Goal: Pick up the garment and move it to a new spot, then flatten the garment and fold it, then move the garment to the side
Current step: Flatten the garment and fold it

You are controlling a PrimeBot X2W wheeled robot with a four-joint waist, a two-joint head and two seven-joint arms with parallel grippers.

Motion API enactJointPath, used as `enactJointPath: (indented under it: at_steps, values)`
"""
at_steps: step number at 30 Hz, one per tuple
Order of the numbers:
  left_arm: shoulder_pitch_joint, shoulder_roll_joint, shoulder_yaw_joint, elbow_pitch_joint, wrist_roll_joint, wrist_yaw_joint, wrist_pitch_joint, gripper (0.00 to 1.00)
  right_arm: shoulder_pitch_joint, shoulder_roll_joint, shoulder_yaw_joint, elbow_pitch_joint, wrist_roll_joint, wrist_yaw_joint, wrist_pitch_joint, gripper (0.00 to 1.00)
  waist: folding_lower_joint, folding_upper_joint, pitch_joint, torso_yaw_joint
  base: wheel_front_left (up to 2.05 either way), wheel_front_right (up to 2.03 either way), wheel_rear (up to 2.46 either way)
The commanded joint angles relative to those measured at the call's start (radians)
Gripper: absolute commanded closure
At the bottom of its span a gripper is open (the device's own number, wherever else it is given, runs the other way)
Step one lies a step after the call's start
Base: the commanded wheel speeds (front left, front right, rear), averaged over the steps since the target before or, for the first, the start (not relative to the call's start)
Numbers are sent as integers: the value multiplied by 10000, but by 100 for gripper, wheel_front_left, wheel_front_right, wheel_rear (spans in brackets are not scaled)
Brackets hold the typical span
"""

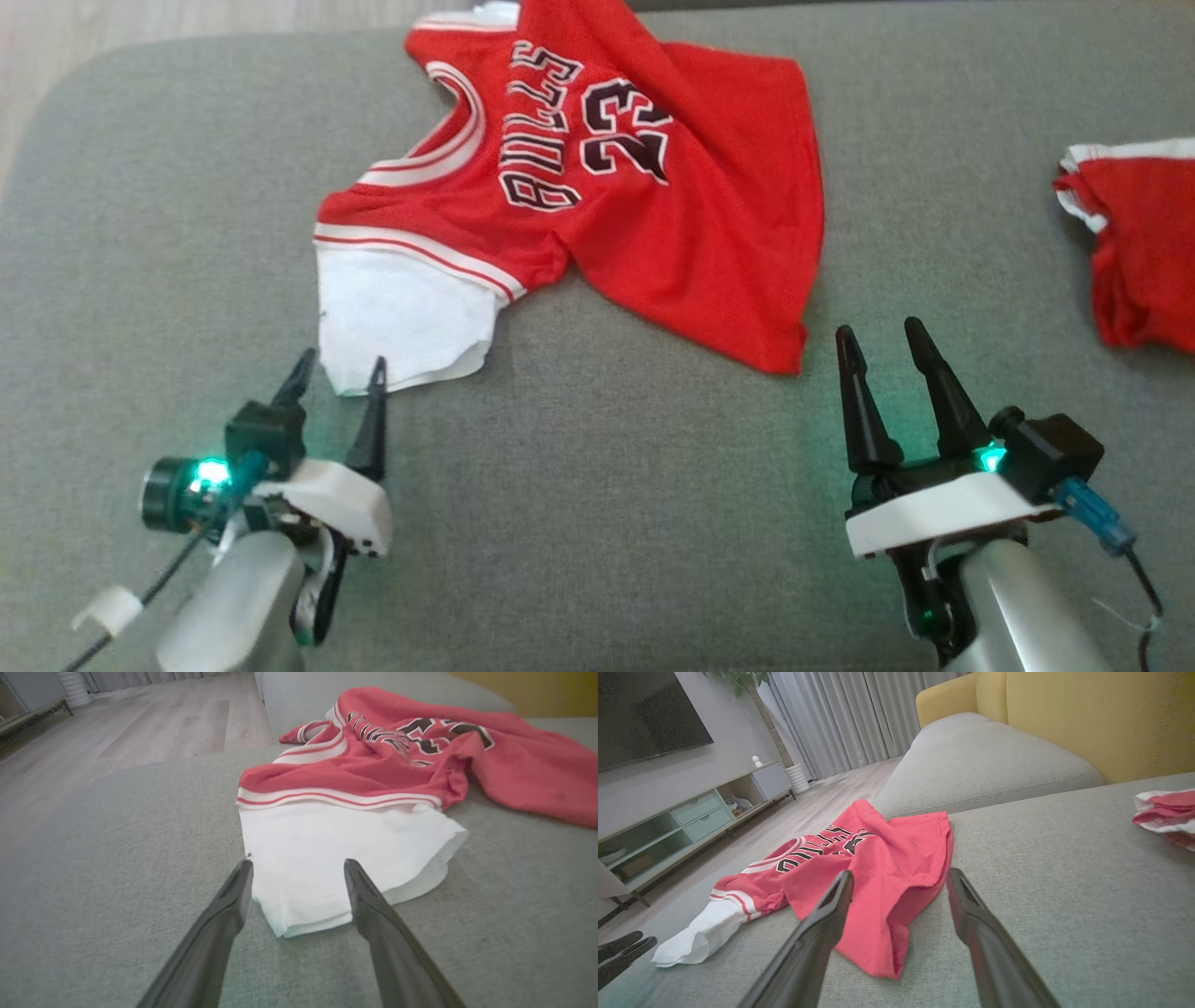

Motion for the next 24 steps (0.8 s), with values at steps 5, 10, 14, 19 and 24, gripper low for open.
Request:
enactJointPath:
  at_steps: [5, 10, 14, 19, 24]
  values:
    - [-925, 214, 484, 886, -202, 46, 218, 0, -364, -16, 156, -390, -61, -9, -107, 0, -1, 0, 424, -278, 0, 0, 0]
    - [-1231, 176, 479, 1702, -311, -87, 320, 0, -407, -16, 140, -417, -35, -9, -107, 0, -1, 0, 535, -374, 0, 0, 0]
    - [-1339, 144, 340, 2248, -358, -280, 592, 0, -401, -16, 102, -435, -35, -9, -107, 0, -1, 0, 539, -393, 0, 0, 0]
    - [-1368, 26, 160, 2515, -424, -604, 644, 100, -423, -16, 85, -396, -41, -9, -107, 0, -1, 0, 450, -379, 0, 0, 0]
    - [-1356, -43, 199, 2331, -454, -651, 25, 100, -390, -16, 88, -319, -18, -9, -107, 0, -1, 0, 264, -334, 0, 0, 0]
